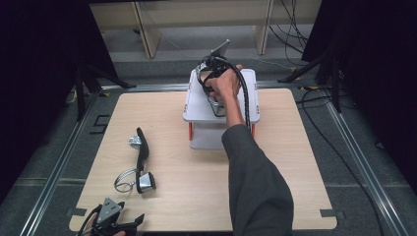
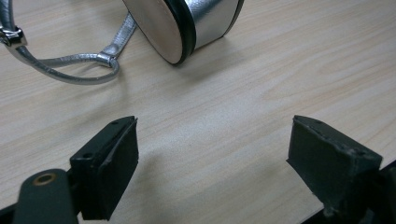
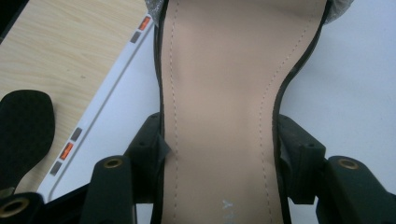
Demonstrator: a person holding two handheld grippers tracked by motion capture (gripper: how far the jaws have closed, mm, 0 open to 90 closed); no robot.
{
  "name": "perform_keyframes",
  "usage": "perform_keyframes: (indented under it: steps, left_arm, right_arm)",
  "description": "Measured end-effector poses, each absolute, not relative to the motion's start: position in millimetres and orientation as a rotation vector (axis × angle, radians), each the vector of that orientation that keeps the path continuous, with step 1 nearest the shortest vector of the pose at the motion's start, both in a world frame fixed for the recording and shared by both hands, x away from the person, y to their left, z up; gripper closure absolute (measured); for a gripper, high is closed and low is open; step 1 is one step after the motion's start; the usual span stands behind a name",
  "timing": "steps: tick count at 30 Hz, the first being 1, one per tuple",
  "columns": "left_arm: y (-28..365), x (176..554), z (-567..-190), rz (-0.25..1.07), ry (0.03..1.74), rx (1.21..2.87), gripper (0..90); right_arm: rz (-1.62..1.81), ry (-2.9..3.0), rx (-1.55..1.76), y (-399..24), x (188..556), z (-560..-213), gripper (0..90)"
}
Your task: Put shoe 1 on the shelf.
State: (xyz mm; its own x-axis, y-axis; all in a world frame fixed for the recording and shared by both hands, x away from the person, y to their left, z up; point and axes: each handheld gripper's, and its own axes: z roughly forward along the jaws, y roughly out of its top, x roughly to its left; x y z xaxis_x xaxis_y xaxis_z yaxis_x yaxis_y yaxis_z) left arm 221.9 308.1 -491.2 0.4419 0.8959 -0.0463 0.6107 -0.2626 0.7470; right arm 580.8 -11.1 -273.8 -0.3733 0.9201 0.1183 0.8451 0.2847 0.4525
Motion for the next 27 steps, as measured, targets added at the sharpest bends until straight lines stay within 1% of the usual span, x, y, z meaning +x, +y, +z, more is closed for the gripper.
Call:
perform_keyframes:
  steps: [3, 4, 10, 12, 13, 14, 16, 18, 20, 22, 23, 24, 25, 26, 27]
  left_arm:
    - [309.9, 222.1, -490.4, 0.525, 1.265, 2.001, 15.8]
    - [308.1, 221.4, -490.8, 0.501, 1.265, 1.977, 15.7]
    - [307.9, 221.2, -491.0, 0.5, 1.27, 1.972, 15.8]
    - [308.6, 221.6, -490.2, 0.515, 1.268, 1.981, 15.8]
    - [310.4, 222.1, -490.0, 0.527, 1.26, 2.012, 15.8]
    - [307.6, 221.4, -491.2, 0.497, 1.269, 1.97, 15.8]
    - [307.6, 221.5, -491.3, 0.498, 1.27, 1.966, 15.7]
    - [308.0, 221.3, -490.1, 0.511, 1.269, 1.973, 15.7]
    - [307.6, 221.4, -491.2, 0.497, 1.268, 1.97, 15.7]
    - [308.2, 221.5, -490.4, 0.503, 1.269, 1.971, 15.8]
    - [309.5, 222.0, -490.0, 0.517, 1.264, 2.0, 15.8]
    - [307.8, 221.9, -491.0, 0.489, 1.265, 1.977, 15.8]
    - [307.9, 221.2, -490.7, 0.506, 1.26, 1.985, 15.7]
    - [307.9, 221.2, -490.7, 0.506, 1.26, 1.985, 15.7]
    - [309.5, 221.7, -490.6, 0.507, 1.259, 2.0, 15.8]
  right_arm:
    - [0.665, 2.374, 1.644, -11.7, 584.2, -277.0, 43.3]
    - [0.666, 2.363, 1.661, -11.6, 585.3, -278.7, 43.3]
    - [0.67, 2.326, 1.758, -13.6, 589.4, -279.2, 43.1]
    - [0.667, 2.341, 1.738, -15.5, 591.0, -279.6, 43.0]
    - [0.672, 2.329, 1.738, -15.2, 591.4, -281.2, 42.9]
    - [0.674, 2.316, 1.767, -14.1, 590.8, -281.5, 42.7]
    - [0.666, 2.312, 1.779, -14.4, 591.4, -281.6, 42.0]
    - [0.681, 2.312, 1.781, -15.8, 592.2, -282.2, 37.4]
    - [0.706, 2.292, 1.81, -14.5, 592.4, -283.5, 33.1]
    - [0.804, 2.244, 1.808, -15.7, 591.1, -279.1, 33.1]
    - [0.831, 2.239, 1.814, -15.7, 590.4, -277.9, 30.9]
    - [0.848, 2.243, 1.805, -15.5, 589.8, -276.6, 28.6]
    - [0.888, 2.239, 1.772, -17.4, 588.0, -273.6, 27.5]
    - [0.888, 2.239, 1.772, -17.4, 588.0, -273.6, 27.5]
    - [0.955, 2.241, 1.777, -21.4, 584.7, -266.5, 29.2]
